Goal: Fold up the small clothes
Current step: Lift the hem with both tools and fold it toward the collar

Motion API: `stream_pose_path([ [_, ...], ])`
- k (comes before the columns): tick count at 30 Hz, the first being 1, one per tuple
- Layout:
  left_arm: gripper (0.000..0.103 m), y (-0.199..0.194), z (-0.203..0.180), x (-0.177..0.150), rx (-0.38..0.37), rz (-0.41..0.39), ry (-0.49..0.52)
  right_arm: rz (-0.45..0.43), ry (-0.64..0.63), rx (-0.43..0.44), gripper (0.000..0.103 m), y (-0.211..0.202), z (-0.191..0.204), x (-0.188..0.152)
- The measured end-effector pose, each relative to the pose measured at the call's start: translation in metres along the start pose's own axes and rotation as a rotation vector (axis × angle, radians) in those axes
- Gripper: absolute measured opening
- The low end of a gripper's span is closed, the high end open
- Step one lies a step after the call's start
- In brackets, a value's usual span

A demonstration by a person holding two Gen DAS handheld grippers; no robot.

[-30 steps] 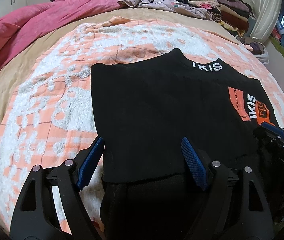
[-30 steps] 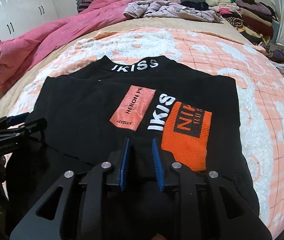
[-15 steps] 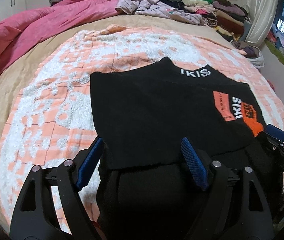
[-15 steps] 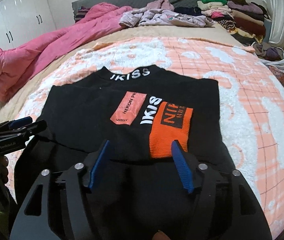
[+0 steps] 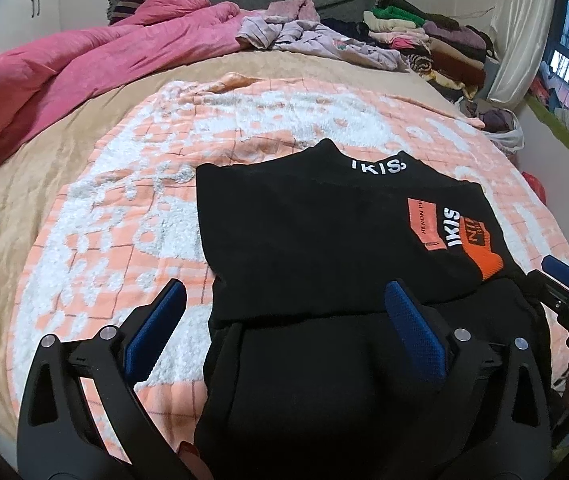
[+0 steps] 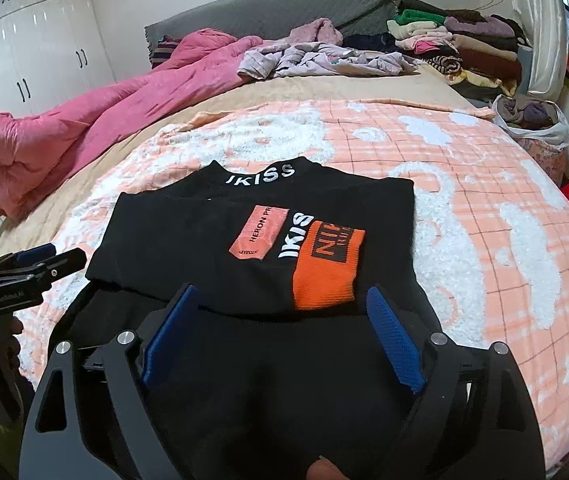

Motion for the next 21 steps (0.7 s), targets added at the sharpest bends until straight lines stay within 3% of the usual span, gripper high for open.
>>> stream_pose_path([
  [21,0.093,-0.030,0.019,-0.024,0.034,-0.015,-0.023,-0.030,-0.005,-0.031,0.086,-0.042,-0.014,-0.023],
])
Point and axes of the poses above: each gripper's, at about its wrist camera, not at the fingertips, and y roughly the way its jaws point, z to its left, x to its top, the point moved 6 cm from there along y, roughly the way its jaws point, and after that the axes turned 7 degrees about -x, right-handed, at the moved point
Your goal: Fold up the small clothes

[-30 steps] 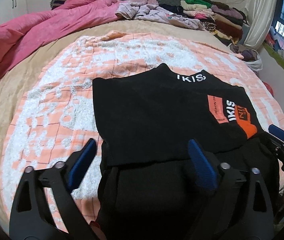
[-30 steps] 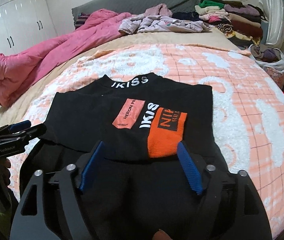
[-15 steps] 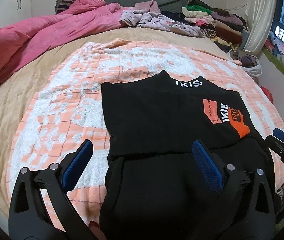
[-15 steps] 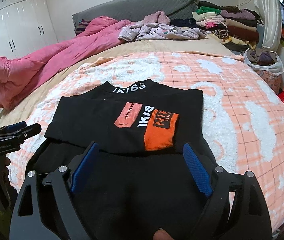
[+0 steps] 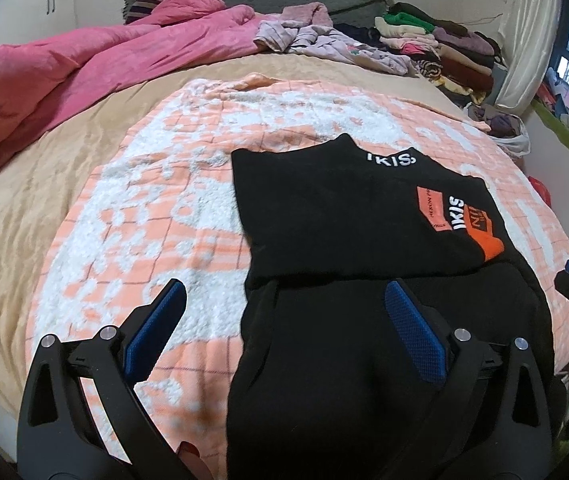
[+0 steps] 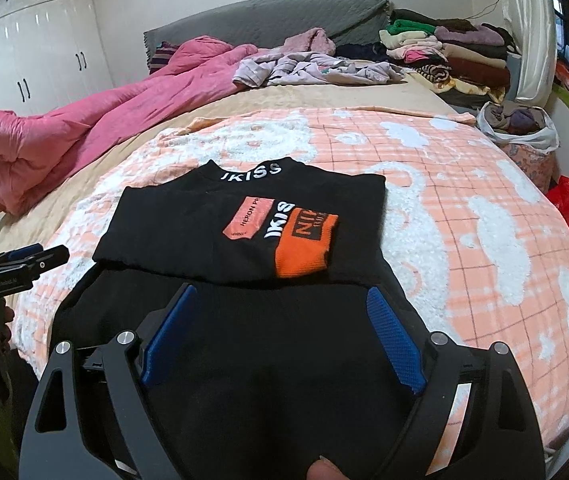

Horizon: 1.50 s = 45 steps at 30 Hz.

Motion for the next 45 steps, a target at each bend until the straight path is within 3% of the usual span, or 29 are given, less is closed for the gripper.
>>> stream_pose_path([
  [20,0.093,-0.019,0.017,-0.032,0.024,0.017,-0.002,0.020,0.002,-0.048,0.086,-0.022,-0.021,-0.036],
  [35,0.093,-0.030,0.048,-0.079,0.054,0.075,-0.031,0.071,0.013,-0.078,0.086,-0.024,-0.043,-0.071],
  [40,0.082,-0.035,0.049,-0.095,0.035,0.093,-0.039,0.079,0.018,-0.082,0.086,-0.026,-0.049,-0.080],
  [45,0.057,-0.036,0.042,-0.111,-0.019,0.126,-0.050,0.089,0.022,-0.084,0.086,-0.029,-0.055,-0.091],
])
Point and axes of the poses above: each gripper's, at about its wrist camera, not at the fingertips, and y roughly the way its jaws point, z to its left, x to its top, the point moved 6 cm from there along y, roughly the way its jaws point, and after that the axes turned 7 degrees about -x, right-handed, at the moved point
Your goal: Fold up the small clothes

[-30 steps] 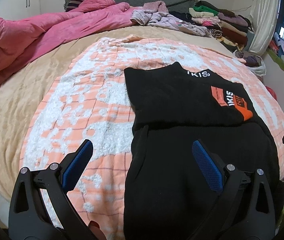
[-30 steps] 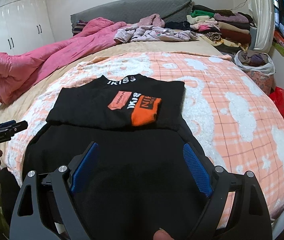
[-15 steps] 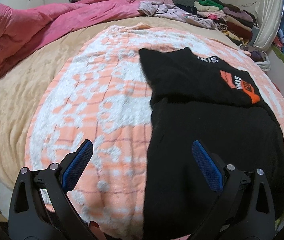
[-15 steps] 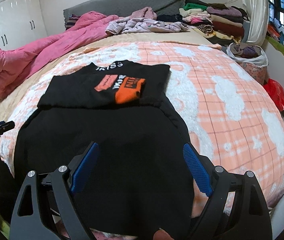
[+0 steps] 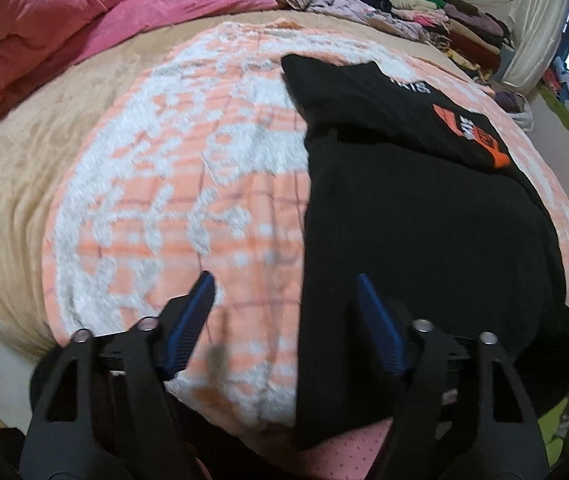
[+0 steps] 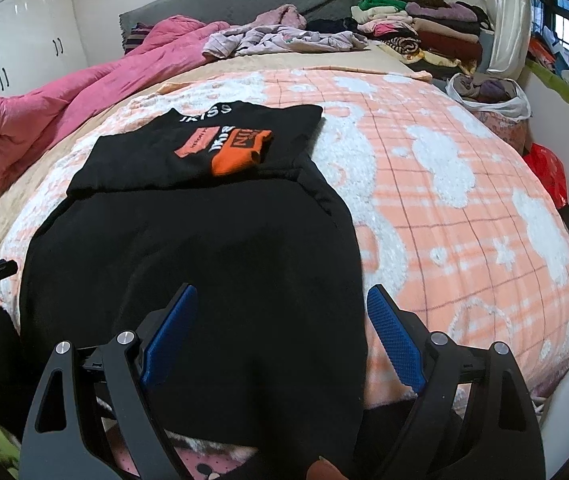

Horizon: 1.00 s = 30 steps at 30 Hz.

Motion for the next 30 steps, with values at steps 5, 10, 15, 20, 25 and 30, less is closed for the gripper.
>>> stream_pose_path([
  [5,0.042,0.004,-0.005,-0.015,-0.036,0.038,0.001,0.013,0.005,-0.002,0.086,-0.001,-0.006,-0.010],
  [10,0.028,0.009,-0.007,-0.028,-0.085,0.073,-0.018,0.028,0.017,-0.004,0.086,-0.002,-0.015,-0.021],
  [15,0.025,0.016,-0.012,-0.037,-0.106,0.104,-0.025,0.053,0.020,-0.003,0.086,-0.001,-0.021,-0.033],
  [20,0.032,0.021,-0.011,-0.043,-0.109,0.126,-0.030,0.082,0.016,-0.001,0.086,0.001,-0.026,-0.043],
  [25,0.034,0.025,-0.017,-0.048,-0.111,0.143,-0.011,0.121,0.011,0.012,0.075,0.007,-0.027,-0.056],
  [30,0.034,0.025,-0.019,-0.051,-0.110,0.147,-0.003,0.161,0.026,0.039,0.055,0.017,-0.029,-0.063],
])
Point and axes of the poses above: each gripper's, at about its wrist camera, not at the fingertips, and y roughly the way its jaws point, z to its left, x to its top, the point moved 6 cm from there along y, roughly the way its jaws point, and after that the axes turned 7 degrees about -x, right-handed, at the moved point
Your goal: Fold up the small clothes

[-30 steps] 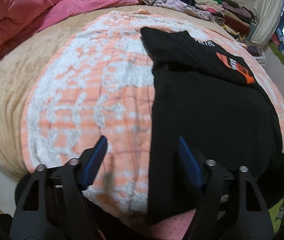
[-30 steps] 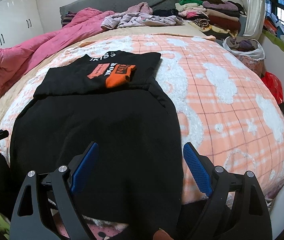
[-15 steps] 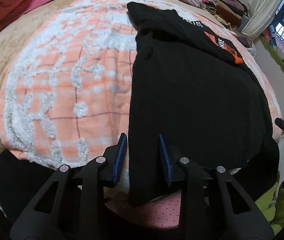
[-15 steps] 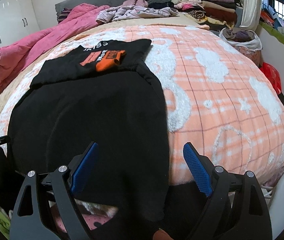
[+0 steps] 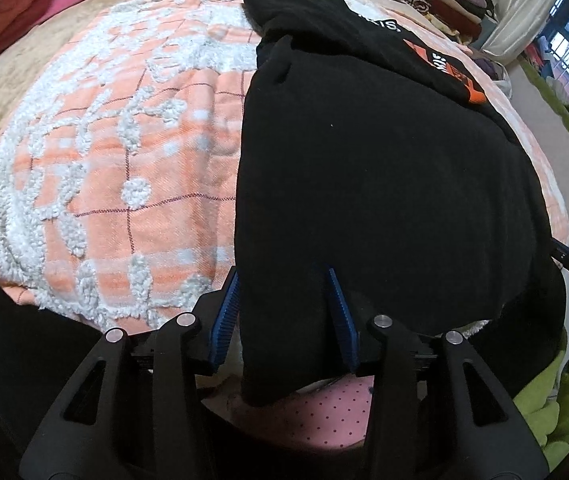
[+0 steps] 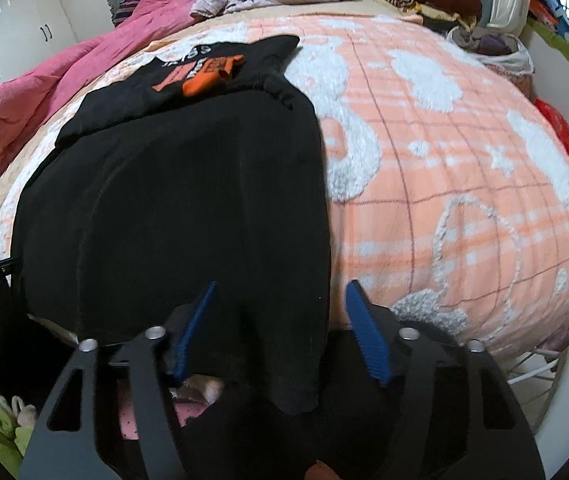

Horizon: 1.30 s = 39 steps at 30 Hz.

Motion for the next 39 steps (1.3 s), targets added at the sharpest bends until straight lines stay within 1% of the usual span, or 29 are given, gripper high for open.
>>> stream_pose_path([
  [1,0.034,0.001,0.000,0.000,0.000,0.002,0.001,0.009,0.006,0.012,0.050,0.003,0.000,-0.001],
  [2,0.034,0.001,0.001,-0.001,-0.003,0.004,-0.002,0.017,0.011,0.018,0.049,0.006,-0.001,-0.001],
  [4,0.036,0.002,0.004,-0.001,-0.014,0.010,-0.019,0.036,0.027,0.032,0.041,0.012,-0.002,-0.002],
  [6,0.036,0.003,0.006,0.000,-0.031,0.011,-0.038,0.042,0.041,0.039,0.038,0.016,-0.005,-0.004],
  [8,0.036,0.003,0.006,0.000,-0.037,0.012,-0.045,0.037,0.038,0.041,0.031,0.015,-0.006,-0.004],
  [10,0.036,0.003,0.006,-0.001,-0.029,0.014,-0.040,0.033,0.033,0.037,0.018,0.013,-0.008,-0.005],
  [11,0.030,0.003,0.005,-0.002,-0.023,0.014,-0.037,0.029,0.033,0.039,0.015,0.012,-0.009,-0.005],
  [12,0.022,0.003,0.004,-0.002,-0.017,0.014,-0.031,0.026,0.032,0.046,0.008,0.010,-0.010,-0.005],
  [13,0.018,0.001,0.004,-0.002,-0.010,0.012,-0.026,0.020,0.027,0.066,0.007,0.008,-0.009,-0.005],
  [14,0.011,0.000,0.003,-0.001,-0.007,0.008,-0.024,0.015,0.023,0.071,0.007,0.006,-0.007,-0.005],
  [15,0.007,-0.003,0.002,-0.001,-0.007,0.002,-0.023,0.009,0.015,0.071,0.007,0.004,-0.006,-0.004],
  [17,0.005,-0.007,0.002,0.001,-0.018,-0.008,-0.028,-0.007,0.007,0.084,0.007,0.000,-0.001,-0.001],
  [18,0.004,-0.011,0.002,0.003,-0.028,-0.015,-0.029,-0.017,0.007,0.094,0.007,-0.004,0.000,0.001],
  [23,0.004,-0.044,0.000,0.022,-0.081,-0.103,-0.031,-0.090,0.030,0.161,0.007,-0.028,0.001,0.019],
  [29,0.004,-0.070,-0.005,0.053,-0.106,-0.199,-0.037,-0.183,0.084,0.245,0.007,-0.053,0.000,0.047],
  [32,0.004,-0.076,-0.010,0.073,-0.113,-0.238,-0.036,-0.223,0.094,0.252,0.007,-0.060,-0.002,0.061],
  [34,0.004,-0.079,-0.013,0.086,-0.116,-0.262,-0.037,-0.253,0.107,0.257,0.007,-0.064,-0.005,0.076],
  [39,0.004,-0.078,-0.015,0.119,-0.117,-0.302,-0.054,-0.318,0.120,0.237,0.007,-0.068,-0.010,0.113],
])
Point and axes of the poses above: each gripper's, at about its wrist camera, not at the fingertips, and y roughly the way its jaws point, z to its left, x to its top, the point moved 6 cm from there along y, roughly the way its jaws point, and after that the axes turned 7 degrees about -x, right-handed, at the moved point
